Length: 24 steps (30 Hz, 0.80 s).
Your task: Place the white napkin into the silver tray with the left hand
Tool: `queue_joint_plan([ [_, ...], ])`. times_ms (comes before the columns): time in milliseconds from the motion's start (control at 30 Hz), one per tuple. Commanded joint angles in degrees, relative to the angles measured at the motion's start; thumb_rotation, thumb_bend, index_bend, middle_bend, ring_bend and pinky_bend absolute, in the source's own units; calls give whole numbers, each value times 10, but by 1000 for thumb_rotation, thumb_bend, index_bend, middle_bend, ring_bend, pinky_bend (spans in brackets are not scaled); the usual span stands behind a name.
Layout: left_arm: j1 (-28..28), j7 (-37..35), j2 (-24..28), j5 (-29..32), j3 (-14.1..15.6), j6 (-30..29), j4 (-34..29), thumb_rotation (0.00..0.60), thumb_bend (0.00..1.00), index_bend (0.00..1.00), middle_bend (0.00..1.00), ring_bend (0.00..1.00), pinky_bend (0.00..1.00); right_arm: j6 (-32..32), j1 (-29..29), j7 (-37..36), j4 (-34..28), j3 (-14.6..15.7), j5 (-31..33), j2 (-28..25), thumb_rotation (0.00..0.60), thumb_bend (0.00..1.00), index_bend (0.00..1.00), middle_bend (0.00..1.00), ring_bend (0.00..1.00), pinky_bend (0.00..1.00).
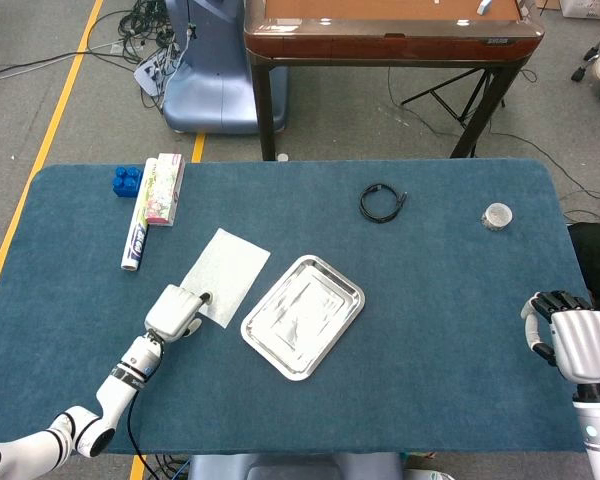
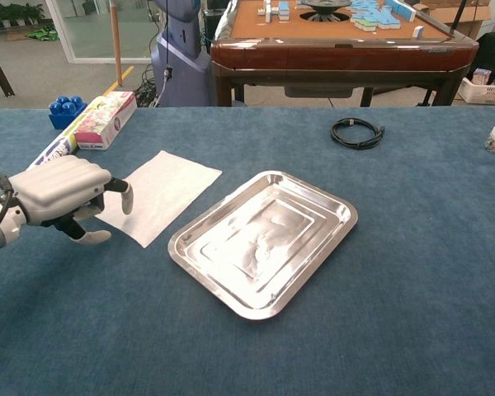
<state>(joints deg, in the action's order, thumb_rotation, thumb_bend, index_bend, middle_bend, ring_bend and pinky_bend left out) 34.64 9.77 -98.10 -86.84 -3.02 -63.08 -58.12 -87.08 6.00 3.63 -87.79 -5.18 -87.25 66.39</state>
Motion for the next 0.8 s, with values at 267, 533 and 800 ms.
queue_joint_plan([
  [267, 1, -5, -1, 7, 1, 6, 3, 600, 267, 427, 1000, 1000, 1000, -1, -1, 1, -2, 0, -1, -1, 600, 485, 553, 490, 371, 453],
  [533, 3, -10, -9, 11, -1, 7, 14, 600, 267, 426, 1000, 1000, 1000, -3, -2, 1, -3, -1, 0, -3, 600, 485, 553, 489, 371, 453],
  [800, 5, -12, -15, 14, 0, 11, 27, 600, 267, 426, 1000, 1000, 1000, -3, -2, -1, -3, -2, 1, -4, 600, 484, 553, 489, 371, 453],
])
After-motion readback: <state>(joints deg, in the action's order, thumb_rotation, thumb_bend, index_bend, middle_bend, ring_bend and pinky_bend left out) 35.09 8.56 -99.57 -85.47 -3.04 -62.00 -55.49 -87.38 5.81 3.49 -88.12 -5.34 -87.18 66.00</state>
